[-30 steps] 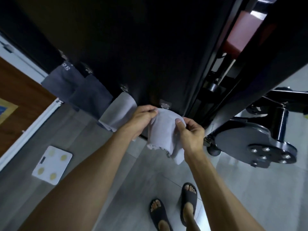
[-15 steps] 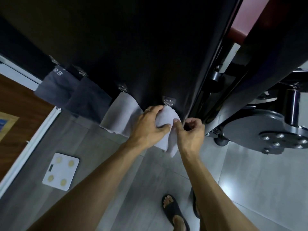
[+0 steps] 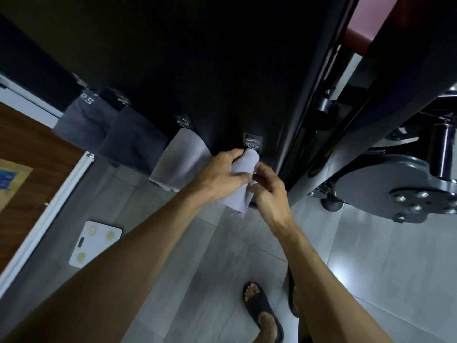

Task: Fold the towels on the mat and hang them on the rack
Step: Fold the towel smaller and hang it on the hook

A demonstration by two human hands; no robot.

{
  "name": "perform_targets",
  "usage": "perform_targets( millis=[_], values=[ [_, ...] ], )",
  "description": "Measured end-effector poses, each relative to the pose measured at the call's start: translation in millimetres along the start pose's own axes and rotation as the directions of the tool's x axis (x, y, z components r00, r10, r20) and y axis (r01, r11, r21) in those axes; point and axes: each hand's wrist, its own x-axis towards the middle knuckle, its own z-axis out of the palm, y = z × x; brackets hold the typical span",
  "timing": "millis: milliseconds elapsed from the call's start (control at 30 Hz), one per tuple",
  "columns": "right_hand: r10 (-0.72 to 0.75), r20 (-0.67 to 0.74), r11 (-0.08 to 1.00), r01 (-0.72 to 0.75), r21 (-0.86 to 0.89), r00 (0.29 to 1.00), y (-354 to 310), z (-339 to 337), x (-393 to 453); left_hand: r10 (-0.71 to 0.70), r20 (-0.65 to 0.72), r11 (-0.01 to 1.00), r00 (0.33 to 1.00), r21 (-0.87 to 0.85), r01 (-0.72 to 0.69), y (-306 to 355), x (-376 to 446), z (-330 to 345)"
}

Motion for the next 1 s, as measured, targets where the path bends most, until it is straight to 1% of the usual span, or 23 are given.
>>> perform_targets(
  millis=[67, 167, 267, 367, 467, 567, 667, 733, 800, 900, 1000],
  values=[
    [0.002, 0.010, 0.998, -0.002, -0.068, 1.000, -2, -5, 0, -0.003, -0.026, 0.999, 1.000, 0.053, 0.004, 3, -3, 1],
    [-0.032, 0.002, 0.971, 0.031, -0.236, 0.999, -11, -16, 1, 0.038, -0.117, 0.984, 0.992, 0.177, -0.017, 7, -8, 2],
    [-0.094, -0.034, 0.921, 0.074, -0.382, 0.995, -22, -25, 0, 0.050, -0.178, 0.981, 0.983, 0.192, -0.015, 11, -18, 1],
    [-0.144, -0.031, 0.895, 0.117, -0.430, 0.989, -41, -31, -4, 0.069, -0.225, 0.977, 0.972, 0.215, -0.020, 15, -31, -3],
    [-0.199, 0.049, 0.837, 0.196, -0.510, 0.979, -62, -37, -6, 0.065, -0.285, 0.969, 0.956, 0.248, 0.008, 10, -50, -5],
    [-0.237, 0.210, 0.723, 0.317, -0.614, 0.949, -82, -37, -8, 0.046, -0.345, 0.955, 0.937, 0.289, 0.060, 4, -78, -3],
    [-0.294, 0.433, 0.540, 0.522, -0.660, 0.852, -102, -29, -9, -0.015, -0.409, 0.947, 0.912, 0.288, 0.144, 7, -110, 5],
    [-0.269, 0.574, 0.434, 0.629, -0.644, 0.774, -117, -21, -11, -0.080, -0.454, 0.940, 0.888, 0.262, 0.219, 12, -131, 15],
    [-0.220, 0.696, 0.342, 0.722, -0.601, 0.684, -129, -14, -14, -0.179, -0.497, 0.920, 0.849, 0.222, 0.324, 20, -151, 28],
    [-0.113, 0.840, 0.217, 0.839, -0.500, 0.530, -139, -7, -24, -0.329, -0.554, 0.861, 0.765, 0.157, 0.484, 32, -181, 55],
    [-0.037, 0.923, 0.121, 0.919, -0.376, 0.383, -139, -8, -42, -0.435, -0.602, 0.806, 0.670, 0.072, 0.588, 49, -210, 89]
  ],
)
